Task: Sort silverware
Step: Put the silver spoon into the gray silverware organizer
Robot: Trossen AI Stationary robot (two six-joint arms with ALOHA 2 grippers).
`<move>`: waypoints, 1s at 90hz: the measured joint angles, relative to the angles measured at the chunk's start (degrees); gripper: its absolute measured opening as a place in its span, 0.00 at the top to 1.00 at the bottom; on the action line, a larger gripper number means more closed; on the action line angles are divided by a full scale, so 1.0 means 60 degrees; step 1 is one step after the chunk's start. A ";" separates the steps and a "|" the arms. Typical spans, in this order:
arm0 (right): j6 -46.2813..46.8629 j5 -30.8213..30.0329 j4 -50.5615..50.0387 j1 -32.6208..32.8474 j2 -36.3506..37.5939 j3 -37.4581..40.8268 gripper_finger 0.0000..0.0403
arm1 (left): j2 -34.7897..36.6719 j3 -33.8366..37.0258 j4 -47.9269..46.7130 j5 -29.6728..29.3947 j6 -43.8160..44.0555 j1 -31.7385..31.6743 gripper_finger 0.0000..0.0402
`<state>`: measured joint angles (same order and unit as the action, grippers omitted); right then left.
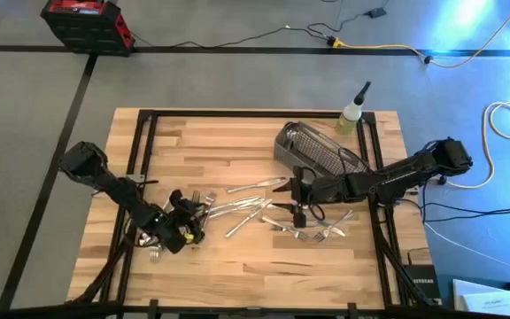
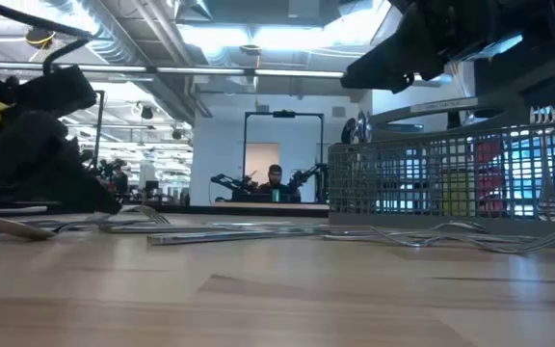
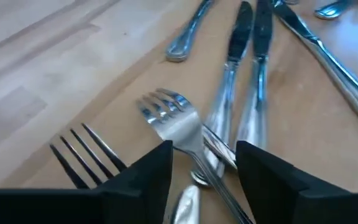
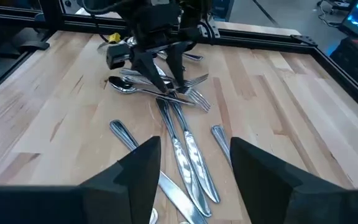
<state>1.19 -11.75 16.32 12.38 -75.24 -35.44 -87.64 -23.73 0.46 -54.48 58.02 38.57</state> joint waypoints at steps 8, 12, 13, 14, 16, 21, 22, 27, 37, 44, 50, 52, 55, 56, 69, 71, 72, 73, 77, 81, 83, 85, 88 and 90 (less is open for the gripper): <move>0.0000 0.0000 0.0001 0.0000 0.0000 0.0000 0.56 | 0.0000 0.0000 -0.0074 0.0102 0.0008 -0.0159 0.60; 0.0000 0.0000 0.0003 0.0000 0.0000 0.0000 0.56 | 0.0000 0.0000 -0.0152 0.0325 0.0013 -0.0292 0.60; -0.0002 0.0000 0.0003 0.0000 0.0000 0.0000 0.56 | 0.0000 0.0000 -0.0180 0.0384 0.0016 -0.0326 0.60; -0.0004 0.0000 0.0003 0.0000 0.0000 0.0000 0.56 | 0.0000 0.0000 -0.0210 0.0434 0.0018 -0.0358 0.60; -0.0004 0.0000 0.0000 0.0000 0.0000 0.0000 0.56 | 0.0000 -0.0003 -0.0246 0.0589 0.0015 -0.0429 0.60; -0.0004 0.0000 0.0003 0.0000 0.0000 0.0000 0.56 | -0.0053 -0.0021 -0.0230 0.0969 0.0034 -0.0609 0.60; -0.0004 0.0000 0.0003 0.0000 0.0000 0.0000 0.56 | -0.0076 -0.0028 -0.0216 0.1024 0.0037 -0.0643 0.60; -0.0004 0.0000 0.0003 0.0000 0.0000 0.0000 0.56 | -0.0172 -0.0044 -0.0161 0.1325 -0.0008 -0.0785 0.60; -0.0004 0.0000 0.0003 0.0000 0.0000 0.0000 0.56 | -0.0317 -0.0051 -0.0159 0.1441 -0.0421 -0.0933 0.60; -0.0004 -0.0002 0.0001 0.0000 0.0000 0.0000 0.56 | -0.0317 -0.0051 -0.0155 0.1454 -0.0589 -0.1021 0.60; -0.0004 0.0000 0.0003 0.0000 0.0000 0.0000 0.56 | -0.0324 -0.0047 -0.0141 0.1439 -0.0725 -0.1061 0.64; -0.0004 -0.0003 0.0003 0.0000 0.0000 0.0000 0.56 | -0.0328 -0.0044 -0.0144 0.1434 -0.0754 -0.1065 0.66; -0.0004 -0.0017 0.0003 0.0000 0.0000 0.0000 0.56 | -0.0331 -0.0044 -0.0148 0.1424 -0.0816 -0.1061 0.69; -0.0004 -0.0030 0.0003 0.0000 0.0000 0.0000 0.56 | -0.0329 -0.0044 -0.0148 0.1424 -0.0858 -0.1061 0.71; 0.0015 -0.0143 0.0095 -0.0004 0.0000 0.0000 0.56 | -0.0108 -0.0018 -0.0257 0.1457 -0.1398 -0.1065 0.92; 0.0025 -0.0153 0.0146 -0.0004 0.0000 0.0000 0.56 | -0.0066 -0.0018 -0.0265 0.1461 -0.1502 -0.1065 0.95; 0.0032 -0.0157 0.0172 -0.0004 0.0000 0.0002 0.56 | -0.0031 -0.0018 -0.0275 0.1461 -0.1521 -0.1065 0.96; 0.0039 -0.0164 0.0205 -0.0004 0.0000 0.0004 0.56 | 0.0007 -0.0016 -0.0284 0.1459 -0.1558 -0.1065 0.97; 0.0050 -0.0186 0.0377 -0.0004 0.0000 0.0004 0.56 | 0.0167 0.0002 -0.0353 0.1410 -0.1733 -0.1065 0.98; 0.0051 -0.0189 0.0564 -0.0004 0.0000 0.0004 0.56 | 0.0341 0.0010 -0.0431 0.1362 -0.1863 -0.1065 0.98; 0.0056 -0.0189 0.0658 -0.0004 0.0000 0.0004 0.56 | 0.0421 0.0011 -0.0445 0.1351 -0.1968 -0.1069 0.99; 0.0058 -0.0189 0.0731 -0.0004 0.0000 0.0004 0.56 | 0.0504 0.0017 -0.0477 0.1334 -0.2030 -0.1069 0.99; 0.0062 -0.0189 0.0841 -0.0004 0.0000 0.0004 0.56 | 0.0658 0.0035 -0.0544 0.1259 -0.2171 -0.1069 0.99; 0.0074 -0.0189 0.0931 -0.0004 0.0000 0.0004 0.56 | 0.0760 0.0042 -0.0559 0.1169 -0.2259 -0.1069 1.00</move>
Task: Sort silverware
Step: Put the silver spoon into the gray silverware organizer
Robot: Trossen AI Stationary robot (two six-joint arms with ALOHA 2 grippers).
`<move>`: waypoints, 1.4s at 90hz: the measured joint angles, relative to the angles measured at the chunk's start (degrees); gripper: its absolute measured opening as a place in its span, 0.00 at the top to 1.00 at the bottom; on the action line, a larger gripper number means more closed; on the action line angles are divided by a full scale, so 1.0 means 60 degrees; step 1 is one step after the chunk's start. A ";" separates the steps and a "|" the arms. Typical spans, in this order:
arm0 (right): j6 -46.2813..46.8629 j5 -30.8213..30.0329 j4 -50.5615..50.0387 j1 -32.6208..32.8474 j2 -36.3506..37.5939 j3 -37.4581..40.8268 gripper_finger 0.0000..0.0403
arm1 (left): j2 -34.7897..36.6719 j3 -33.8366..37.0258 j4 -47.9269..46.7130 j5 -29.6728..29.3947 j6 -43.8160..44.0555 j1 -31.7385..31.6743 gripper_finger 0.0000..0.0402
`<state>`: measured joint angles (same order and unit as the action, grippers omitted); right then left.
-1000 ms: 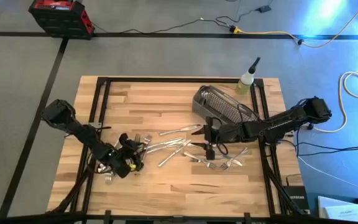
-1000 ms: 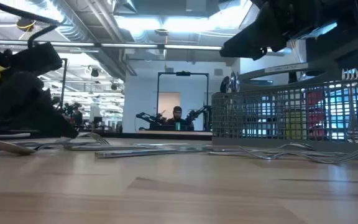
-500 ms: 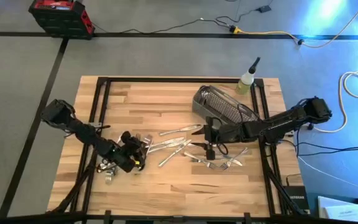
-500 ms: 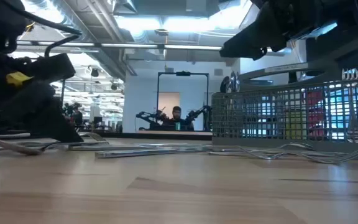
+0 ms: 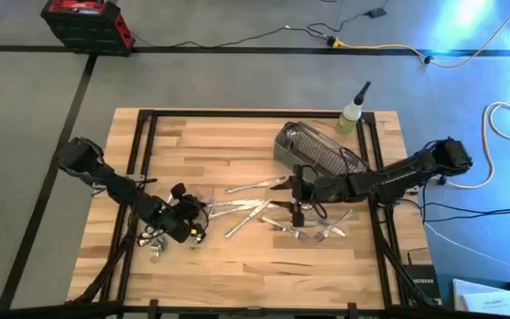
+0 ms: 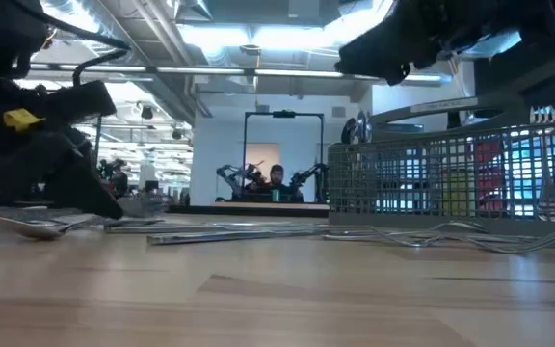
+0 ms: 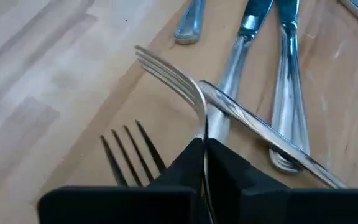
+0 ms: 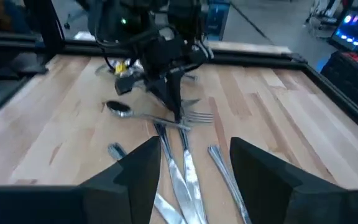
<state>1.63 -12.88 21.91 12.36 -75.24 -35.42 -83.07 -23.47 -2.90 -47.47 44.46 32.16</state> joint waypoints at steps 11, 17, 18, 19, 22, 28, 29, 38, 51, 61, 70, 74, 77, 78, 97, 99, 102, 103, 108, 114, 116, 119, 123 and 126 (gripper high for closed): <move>0.0431 0.0000 0.0746 0.0000 -0.0087 0.0000 0.56 | 0.0547 -0.0020 0.0079 -0.0610 -0.0322 0.0004 1.00; 0.0873 0.0000 0.1415 -0.0001 -0.0341 0.0000 0.56 | 0.0782 -0.0020 0.0161 -0.0909 -0.0658 0.0000 1.00; 0.0981 0.0000 0.1578 -0.0003 -0.0407 0.0000 0.56 | 0.0822 -0.0020 0.0200 -0.0956 -0.0744 0.0000 1.00; 0.1069 0.0002 0.1744 -0.0004 -0.0481 0.0000 0.56 | 0.0864 -0.0020 0.0250 -0.1010 -0.0826 0.0000 1.00; 0.1350 0.0002 0.2220 -0.0004 -0.0691 0.0000 0.56 | 0.0980 -0.0023 0.0418 -0.1172 -0.1092 0.0000 1.00; 0.1827 -0.0001 0.3161 -0.0004 -0.1196 -0.0017 0.56 | 0.1097 -0.0028 0.0860 -0.1545 -0.1791 0.0000 1.00; 0.1918 -0.0003 0.3294 -0.0004 -0.1278 -0.0028 0.56 | 0.1111 -0.0028 0.0959 -0.1605 -0.1942 0.0001 1.00; 0.2589 -0.0344 0.4135 -0.0017 -0.2074 -0.0259 0.56 | 0.1148 -0.0098 0.1939 -0.2045 -0.3396 0.0000 1.00; 0.3702 -0.0616 0.4347 -0.0246 -0.2907 -0.0924 0.56 | 0.1123 -0.0600 0.2569 -0.2792 -0.5916 -0.0011 1.00; 0.4646 -0.0599 0.4323 -0.0463 -0.3468 -0.1461 0.56 | 0.1119 -0.1138 0.2594 -0.3658 -0.7979 -0.0088 1.00; 0.5226 -0.0875 0.4366 -0.0510 -0.3949 -0.1921 0.56 | 0.1119 -0.1555 0.2620 -0.4218 -0.9441 -0.0211 1.00; 0.5371 -0.0994 0.4346 -0.0510 -0.4158 -0.2105 0.56 | 0.1119 -0.1705 0.2613 -0.4407 -0.9892 -0.0286 1.00; 0.5365 -0.0995 0.4344 -0.0510 -0.4297 -0.2235 0.56 | 0.1119 -0.1795 0.2611 -0.4567 -1.0151 -0.0340 1.00; 0.5332 -0.0986 0.4341 -0.0509 -0.4345 -0.2270 0.56 | 0.1119 -0.1816 0.2616 -0.4619 -1.0247 -0.0361 1.00; 0.5059 -0.1568 0.4701 -0.0488 -0.4816 -0.2845 0.56 | 0.0894 -0.2098 0.2659 -0.5935 -1.1575 -0.0521 1.00; 0.5180 -0.1753 0.4679 -0.0488 -0.4816 -0.2876 0.56 | 0.0819 -0.2125 0.2661 -0.6105 -1.1732 -0.0523 1.00; 0.5244 -0.2019 0.4678 -0.0499 -0.4816 -0.2938 0.56 | 0.0698 -0.2168 0.2659 -0.6258 -1.1993 -0.0545 1.00; 0.5256 -0.2102 0.4682 -0.0501 -0.4818 -0.2960 0.56 | 0.0651 -0.2182 0.2657 -0.6287 -1.2085 -0.0554 1.00; 0.5273 -0.2500 0.4683 -0.0503 -0.4819 -0.3084 0.56 | 0.0427 -0.2276 0.2678 -0.6369 -1.2468 -0.0632 1.00; 0.5275 -0.2704 0.4682 -0.0510 -0.4819 -0.3313 0.56 | 0.0134 -0.2361 0.2661 -0.6386 -1.2889 -0.0777 1.00; 0.5271 -0.2720 0.4675 -0.0507 -0.4819 -0.3391 0.56 | 0.0032 -0.2395 0.2665 -0.6389 -1.3073 -0.0824 1.00; 0.5263 -0.2732 0.4605 -0.0503 -0.4819 -0.3525 0.56 | -0.0110 -0.2441 0.2674 -0.6392 -1.3332 -0.0879 1.00; 0.5259 -0.2758 0.4437 -0.0503 -0.4819 -0.3650 0.56 | -0.0291 -0.2479 0.2659 -0.6474 -1.3698 -0.0957 1.00; 0.5256 -0.2849 0.4258 -0.0503 -0.4819 -0.3729 0.56 | -0.0404 -0.2534 0.2647 -0.6579 -1.3989 -0.1023 1.00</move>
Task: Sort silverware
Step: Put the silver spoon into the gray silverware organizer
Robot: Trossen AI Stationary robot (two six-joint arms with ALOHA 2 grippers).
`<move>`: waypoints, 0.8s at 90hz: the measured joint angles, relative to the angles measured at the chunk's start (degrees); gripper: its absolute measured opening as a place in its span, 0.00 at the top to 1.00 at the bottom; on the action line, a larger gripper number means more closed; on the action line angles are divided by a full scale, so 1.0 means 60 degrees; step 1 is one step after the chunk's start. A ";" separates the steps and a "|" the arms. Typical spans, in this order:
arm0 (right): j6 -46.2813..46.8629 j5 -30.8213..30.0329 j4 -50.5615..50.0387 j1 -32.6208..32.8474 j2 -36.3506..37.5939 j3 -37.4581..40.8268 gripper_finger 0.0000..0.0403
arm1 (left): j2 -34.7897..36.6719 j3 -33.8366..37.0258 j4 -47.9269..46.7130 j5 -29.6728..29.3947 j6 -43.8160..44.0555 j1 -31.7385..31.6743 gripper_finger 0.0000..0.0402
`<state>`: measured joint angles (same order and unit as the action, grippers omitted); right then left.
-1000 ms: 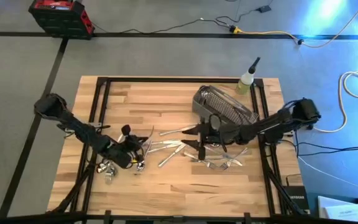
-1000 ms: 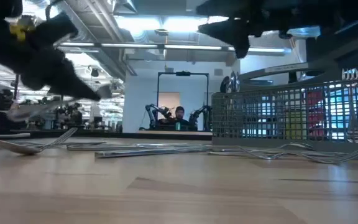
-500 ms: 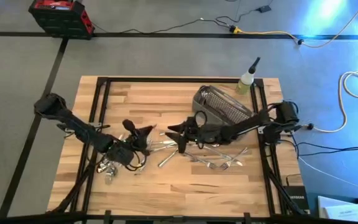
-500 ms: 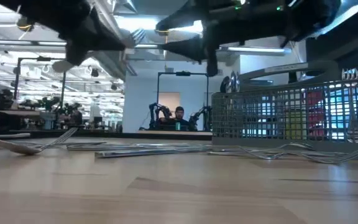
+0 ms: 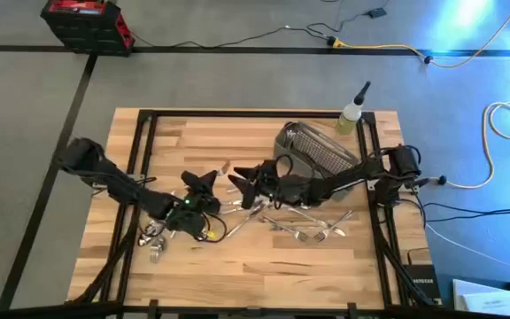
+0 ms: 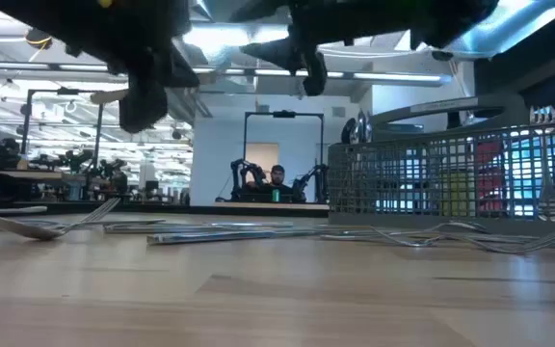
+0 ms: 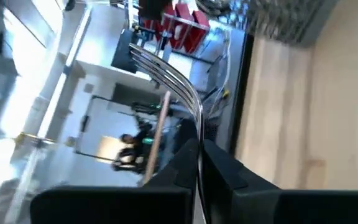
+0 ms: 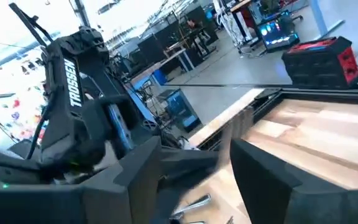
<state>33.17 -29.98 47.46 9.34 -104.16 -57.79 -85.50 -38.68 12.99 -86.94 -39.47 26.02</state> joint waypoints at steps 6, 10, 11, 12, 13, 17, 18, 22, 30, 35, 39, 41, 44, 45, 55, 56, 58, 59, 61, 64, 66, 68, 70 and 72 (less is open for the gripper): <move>0.0000 -0.0339 -0.0404 0.0007 0.0000 -0.0125 0.56 | -0.0196 -0.0115 0.0023 -0.0297 -0.0489 -0.0098 1.00; -0.0001 -0.0515 -0.0601 0.0007 0.0000 -0.0179 0.56 | -0.0297 -0.0184 0.0020 -0.0512 -0.0802 -0.0155 1.00; 0.0000 -0.0542 -0.0637 0.0006 0.0000 -0.0188 0.56 | -0.0313 -0.0198 0.0022 -0.0516 -0.0860 -0.0166 1.00; 0.0000 -0.0569 -0.0667 0.0003 0.0000 -0.0195 0.56 | -0.0332 -0.0210 0.0025 -0.0517 -0.0960 -0.0178 1.00; 0.0003 -0.0578 -0.0681 0.0001 0.0000 -0.0199 0.56 | -0.0348 -0.0221 0.0026 -0.0516 -0.1056 -0.0191 1.00; 0.0003 -0.0587 -0.0716 0.0000 0.0000 -0.0202 0.56 | -0.0378 -0.0237 0.0008 -0.0517 -0.1352 -0.0244 1.00; 0.0000 -0.0587 -0.0723 0.0000 0.0000 -0.0202 0.56 | -0.0378 -0.0237 0.0005 -0.0515 -0.1414 -0.0253 1.00; 0.0000 -0.0603 -0.0728 0.0000 0.0000 -0.0202 0.56 | -0.0378 -0.0255 0.0012 -0.0521 -0.1566 -0.0299 1.00; 0.0000 -0.0748 -0.0714 0.0000 0.0000 -0.0202 0.56 | -0.0374 -0.0280 0.0022 -0.0520 -0.1818 -0.0365 1.00; -0.0007 -0.0930 -0.0747 -0.0015 0.0000 -0.0202 0.56 | -0.0378 -0.0277 0.0017 -0.0517 -0.1824 -0.0366 1.00; -0.0006 -0.1081 -0.0803 -0.0061 0.0000 -0.0202 0.56 | -0.0374 -0.0277 0.0023 -0.0521 -0.1828 -0.0372 1.00; -0.0004 -0.1086 -0.0838 -0.0078 0.0000 -0.0202 0.56 | -0.0374 -0.0277 0.0023 -0.0521 -0.1833 -0.0372 1.00; -0.0004 -0.1086 -0.0894 -0.0141 0.0000 -0.0202 0.56 | -0.0374 -0.0277 0.0023 -0.0520 -0.1835 -0.0371 1.00; -0.0004 -0.1086 -0.0909 -0.0162 0.0000 -0.0202 0.56 | -0.0374 -0.0277 0.0023 -0.0518 -0.1835 -0.0369 1.00; -0.0004 -0.1054 -0.0997 -0.0342 0.0000 -0.0202 0.56 | -0.0374 -0.0277 0.0025 -0.0521 -0.1980 -0.0365 1.00; -0.0002 -0.1052 -0.1005 -0.0362 0.0000 -0.0202 0.56 | -0.0374 -0.0277 0.0023 -0.0521 -0.1994 -0.0365 1.00; 0.0000 -0.1044 -0.1031 -0.0406 0.0000 -0.0202 0.56 | -0.0374 -0.0277 0.0018 -0.0513 -0.1999 -0.0365 1.00; 0.0002 -0.1041 -0.1052 -0.0426 0.0000 -0.0202 0.56 | -0.0374 -0.0277 0.0016 -0.0513 -0.1999 -0.0365 1.00; 0.0014 -0.1034 -0.1101 -0.0467 0.0000 -0.0202 0.56 | -0.0374 -0.0277 0.0016 -0.0509 -0.1999 -0.0365 1.00; 0.0097 -0.0980 -0.1178 -0.0529 0.0000 -0.0202 0.56 | -0.0374 -0.0277 0.0019 -0.0506 -0.1999 -0.0365 1.00; 0.0173 -0.0919 -0.1202 -0.0574 0.0000 -0.0202 0.56 | -0.0374 -0.0277 0.0019 -0.0506 -0.1999 -0.0366 1.00; 0.0209 -0.0826 -0.1216 -0.0611 0.0000 -0.0202 0.56 | -0.0374 -0.0277 0.0019 -0.0506 -0.1999 -0.0366 1.00; 0.0229 -0.0701 -0.1214 -0.0652 0.0000 -0.0200 0.56 | -0.0374 -0.0277 0.0019 -0.0503 -0.2002 -0.0368 1.00; 0.0229 -0.0549 -0.1212 -0.0692 0.0000 -0.0200 0.56 | -0.0374 -0.0277 0.0019 -0.0502 -0.2024 -0.0377 1.00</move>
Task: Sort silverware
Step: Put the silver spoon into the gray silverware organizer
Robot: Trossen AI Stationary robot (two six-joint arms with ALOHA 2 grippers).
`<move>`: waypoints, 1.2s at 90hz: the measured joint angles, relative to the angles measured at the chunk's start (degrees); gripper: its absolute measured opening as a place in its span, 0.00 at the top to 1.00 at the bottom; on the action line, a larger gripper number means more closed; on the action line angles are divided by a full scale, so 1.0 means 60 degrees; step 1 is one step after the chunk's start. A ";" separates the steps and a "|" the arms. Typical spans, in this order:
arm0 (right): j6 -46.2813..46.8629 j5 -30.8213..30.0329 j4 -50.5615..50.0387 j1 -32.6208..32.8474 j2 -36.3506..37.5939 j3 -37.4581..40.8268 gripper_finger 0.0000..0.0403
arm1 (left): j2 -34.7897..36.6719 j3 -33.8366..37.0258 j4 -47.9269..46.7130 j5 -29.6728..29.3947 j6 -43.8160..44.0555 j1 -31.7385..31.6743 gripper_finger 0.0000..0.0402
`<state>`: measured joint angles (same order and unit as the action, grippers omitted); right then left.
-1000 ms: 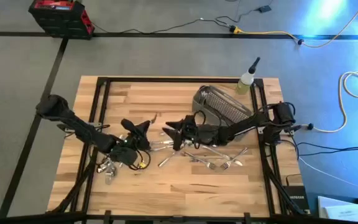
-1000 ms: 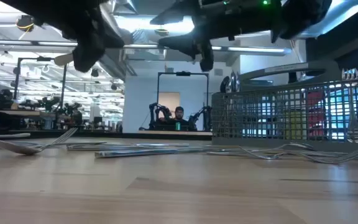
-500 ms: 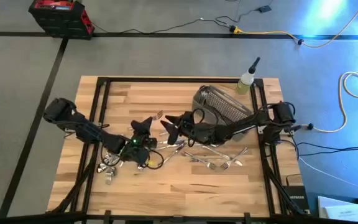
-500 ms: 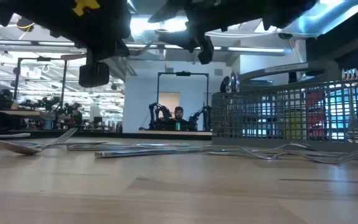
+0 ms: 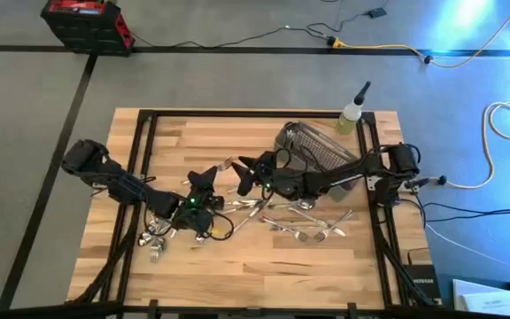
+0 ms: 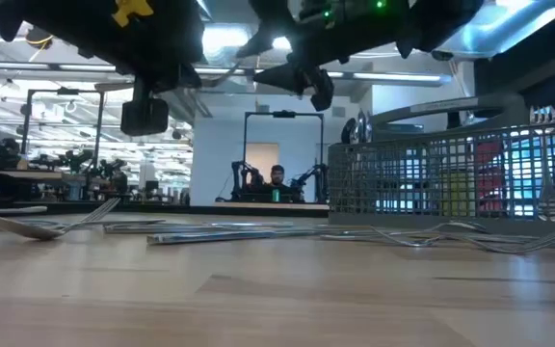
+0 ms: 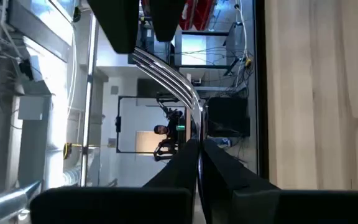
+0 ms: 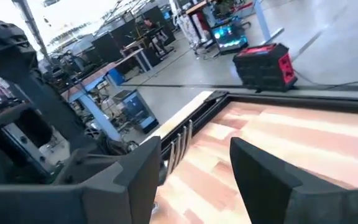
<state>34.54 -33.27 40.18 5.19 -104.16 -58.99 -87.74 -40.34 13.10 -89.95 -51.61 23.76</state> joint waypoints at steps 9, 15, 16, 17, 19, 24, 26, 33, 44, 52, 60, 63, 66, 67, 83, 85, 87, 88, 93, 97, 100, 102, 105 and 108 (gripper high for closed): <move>0.0021 0.0455 -0.0064 -0.0149 0.0000 -0.0001 0.56 | 0.0000 0.0000 0.0000 0.0053 -0.0177 -0.0082 1.00; 0.0025 0.0470 -0.0142 -0.0222 0.0000 0.0002 0.56 | 0.0000 0.0000 0.0000 0.0366 -0.0497 -0.0110 1.00; 0.0025 0.0472 -0.0142 -0.0246 0.0000 0.0002 0.56 | 0.0000 0.0000 0.0001 0.0421 -0.0554 -0.0116 1.00; 0.0025 0.0474 -0.0144 -0.0262 0.0000 0.0002 0.56 | 0.0000 0.0000 0.0003 0.0473 -0.0602 -0.0123 1.00; 0.0025 0.0476 -0.0146 -0.0301 0.0000 0.0002 0.56 | 0.0000 0.0004 -0.0004 0.0594 -0.0722 -0.0147 1.00; 0.0025 0.0491 -0.0205 -0.0391 0.0000 -0.0001 0.56 | 0.0000 0.0006 0.0000 0.0806 -0.0799 -0.0217 1.00; 0.0025 0.0516 -0.0237 -0.0424 0.0000 -0.0001 0.56 | 0.0000 0.0007 0.0000 0.0848 -0.0809 -0.0253 1.00; 0.0228 0.0779 -0.0402 -0.0564 0.0000 0.0002 0.56 | 0.0000 0.0007 -0.0002 0.0866 -0.0825 -0.0403 1.00; 0.0506 0.1226 -0.0553 -0.0780 0.0000 0.0002 0.56 | 0.0000 0.0007 0.0102 0.0875 -0.0836 -0.0615 1.00; 0.0525 0.1234 -0.0690 -0.0876 0.0000 0.0002 0.56 | 0.0007 0.0007 0.0386 0.0962 -0.0848 -0.0676 1.00; 0.0828 0.1448 -0.0833 -0.1014 0.0000 0.0002 0.56 | 0.0007 0.0011 0.0740 0.1014 -0.0978 -0.0680 1.00; 0.0960 0.1570 -0.0857 -0.1069 0.0000 -0.0001 0.56 | 0.0007 0.0011 0.0831 0.1020 -0.1017 -0.0680 1.00; 0.1021 0.1660 -0.0881 -0.1083 -0.0021 -0.0001 0.57 | 0.0007 0.0011 0.0891 0.1046 -0.1043 -0.0684 1.00; 0.1033 0.1662 -0.0846 -0.1087 -0.0049 -0.0001 0.58 | 0.0007 0.0011 0.0904 0.1058 -0.1039 -0.0684 1.00; 0.1144 0.1826 -0.0420 -0.1130 -0.0408 -0.0057 0.73 | 0.0007 0.0022 0.0980 0.1387 -0.0998 -0.0684 1.00; 0.1147 0.1853 -0.0358 -0.1130 -0.0483 -0.0091 0.75 | 0.0007 0.0022 0.0978 0.1404 -0.0986 -0.0684 1.00; 0.1142 0.1919 -0.0290 -0.1130 -0.0570 -0.0149 0.78 | 0.0007 0.0022 0.0976 0.1409 -0.0974 -0.0684 1.00; 0.1140 0.1953 -0.0249 -0.1130 -0.0610 -0.0179 0.79 | 0.0007 0.0022 0.0976 0.1411 -0.0973 -0.0684 1.00; 0.1087 0.2151 -0.0045 -0.1133 -0.0807 -0.0292 0.86 | 0.0007 0.0022 0.0984 0.1432 -0.0997 -0.0684 1.00; 0.1065 0.2166 -0.0005 -0.1133 -0.0958 -0.0406 0.92 | 0.0007 0.0023 0.0969 0.1369 -0.0995 -0.0680 1.00; 0.1067 0.2188 0.0018 -0.1137 -0.1045 -0.0493 0.95 | 0.0007 0.0029 0.0965 0.1312 -0.0995 -0.0684 1.00; 0.1067 0.2211 0.0044 -0.1141 -0.1091 -0.0531 0.97 | 0.0007 0.0029 0.0965 0.1293 -0.0992 -0.0684 1.00; 0.1053 0.2228 0.0055 -0.1137 -0.1151 -0.0584 0.98 | 0.0007 0.0029 0.0958 0.1262 -0.0950 -0.0685 1.00; 0.1022 0.2228 0.0051 -0.1137 -0.1201 -0.0626 0.98 | 0.0007 0.0029 0.0948 0.1235 -0.0887 -0.0691 1.00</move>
<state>40.68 -19.90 40.49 -1.63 -111.37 -62.75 -87.70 -40.16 18.79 -82.54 -56.93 19.62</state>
